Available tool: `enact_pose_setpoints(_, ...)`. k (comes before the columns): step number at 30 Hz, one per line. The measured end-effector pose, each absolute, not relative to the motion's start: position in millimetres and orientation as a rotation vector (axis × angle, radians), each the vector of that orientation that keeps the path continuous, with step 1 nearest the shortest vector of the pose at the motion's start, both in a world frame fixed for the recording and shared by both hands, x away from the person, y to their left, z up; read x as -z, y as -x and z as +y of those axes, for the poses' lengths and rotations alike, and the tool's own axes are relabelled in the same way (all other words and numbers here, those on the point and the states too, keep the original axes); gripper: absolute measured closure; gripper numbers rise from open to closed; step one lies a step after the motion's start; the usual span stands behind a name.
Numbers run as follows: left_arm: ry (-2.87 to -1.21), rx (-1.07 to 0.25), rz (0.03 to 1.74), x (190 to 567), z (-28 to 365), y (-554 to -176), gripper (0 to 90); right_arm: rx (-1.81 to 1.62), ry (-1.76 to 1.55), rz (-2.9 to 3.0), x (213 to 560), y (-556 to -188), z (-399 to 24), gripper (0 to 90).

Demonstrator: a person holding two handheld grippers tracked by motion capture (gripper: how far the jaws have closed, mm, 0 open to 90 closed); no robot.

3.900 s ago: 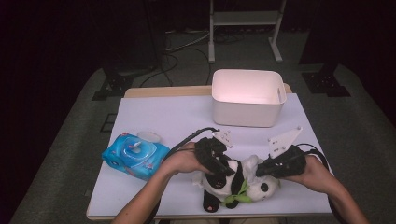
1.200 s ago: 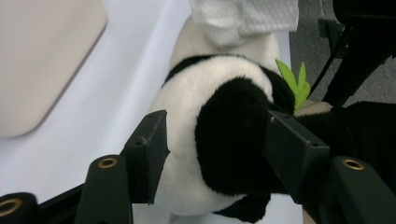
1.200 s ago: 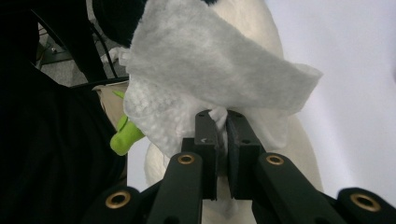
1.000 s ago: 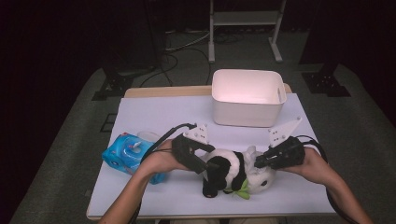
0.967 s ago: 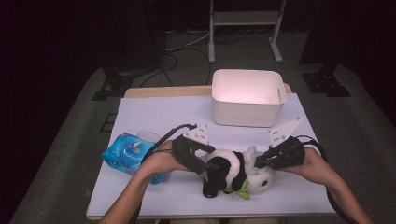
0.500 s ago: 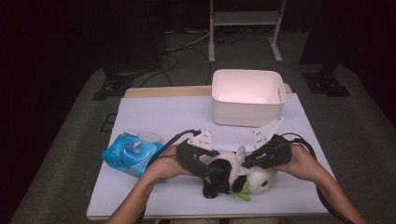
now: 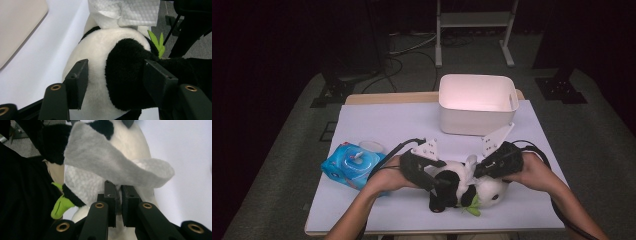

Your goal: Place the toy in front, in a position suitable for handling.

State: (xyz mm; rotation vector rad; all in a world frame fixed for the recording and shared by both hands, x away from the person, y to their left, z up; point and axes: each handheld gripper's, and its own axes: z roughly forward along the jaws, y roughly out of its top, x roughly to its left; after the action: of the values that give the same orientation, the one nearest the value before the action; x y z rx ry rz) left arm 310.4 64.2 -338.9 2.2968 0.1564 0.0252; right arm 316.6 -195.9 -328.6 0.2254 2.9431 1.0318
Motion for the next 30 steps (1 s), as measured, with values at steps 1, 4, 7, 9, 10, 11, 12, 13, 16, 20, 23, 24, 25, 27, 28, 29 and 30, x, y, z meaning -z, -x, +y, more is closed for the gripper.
enact_pose_setpoints(1, -2.295, -0.024, 0.152, 338.7, 64.6, -309.7, 36.8, -1.029, -0.229, 2.940, 329.6, -315.9, -198.0, 83.3)
enact_pose_setpoints(4, -2.284, -0.024, 0.158, 337.7, 66.0, -307.7, 34.5, -1.042, -0.247, 2.945, 332.0, -314.9, -203.0, 83.4)
enact_pose_setpoints(7, -2.280, -0.023, 0.165, 334.3, 68.1, -307.2, 30.6, -1.059, -0.251, 2.948, 333.3, -314.4, -206.0, 83.4)
enact_pose_setpoints(9, -2.279, -0.002, 0.161, 333.8, 68.9, -307.4, 30.3, -1.075, -0.255, 2.946, 334.3, -314.1, -207.9, 83.4)
enact_pose_setpoints(10, -2.289, 0.004, 0.158, 333.7, 68.7, -307.4, 29.7, -1.081, -0.262, 2.945, 334.7, -313.9, -208.9, 83.3)
enact_pose_setpoints(11, -2.293, 0.008, 0.153, 333.3, 69.0, -307.5, 28.8, -1.086, -0.268, 2.947, 335.0, -313.8, -209.8, 83.4)
enact_pose_setpoints(12, -2.289, 0.007, 0.154, 333.0, 69.4, -307.3, 28.2, -1.092, -0.263, 2.945, 335.5, -314.0, -210.7, 83.4)
enact_pose_setpoints(13, -2.294, 0.006, 0.154, 333.1, 69.7, -307.4, 28.0, -1.098, -0.269, 2.943, 336.0, -313.6, -211.6, 83.4)
enact_pose_setpoints(16, -2.303, -0.013, 0.163, 337.9, 68.2, -307.2, 27.9, -1.106, -0.280, 2.939, 336.5, -313.3, -214.6, 83.3)
enact_pose_setpoints(20, -2.297, -0.011, 0.171, 344.8, 64.4, -308.5, 28.7, -1.093, -0.269, 2.929, 334.3, -311.4, -210.5, 83.3)
enact_pose_setpoints(23, -2.282, -0.006, 0.181, 347.3, 64.1, -310.6, 29.8, -1.080, -0.247, 2.927, 330.4, -310.8, -203.6, 83.3)
enact_pose_setpoints(24, -2.285, -0.007, 0.179, 347.8, 64.0, -311.3, 29.8, -1.069, -0.236, 2.930, 329.5, -311.4, -200.9, 83.3)
enact_pose_setpoints(25, -2.283, -0.010, 0.184, 348.1, 64.0, -311.6, 30.0, -1.062, -0.225, 2.932, 329.0, -312.1, -198.0, 83.4)
enact_pose_setpoints(27, -2.282, -0.010, 0.184, 348.4, 64.0, -311.7, 30.3, -1.053, -0.218, 2.938, 326.7, -312.8, -193.3, 83.4)
enact_pose_setpoints(28, -2.282, -0.012, 0.181, 348.3, 63.8, -311.7, 30.3, -1.056, -0.211, 2.939, 325.6, -313.6, -191.5, 83.4)
enact_pose_setpoints(29, -2.284, -0.013, 0.177, 348.1, 63.6, -311.6, 30.3, -1.065, -0.205, 2.938, 324.3, -314.0, -189.5, 83.4)
enact_pose_setpoints(30, -2.283, -0.012, 0.176, 348.1, 63.3, -311.5, 30.4, -1.067, -0.200, 2.937, 322.6, -314.0, -187.5, 83.4)
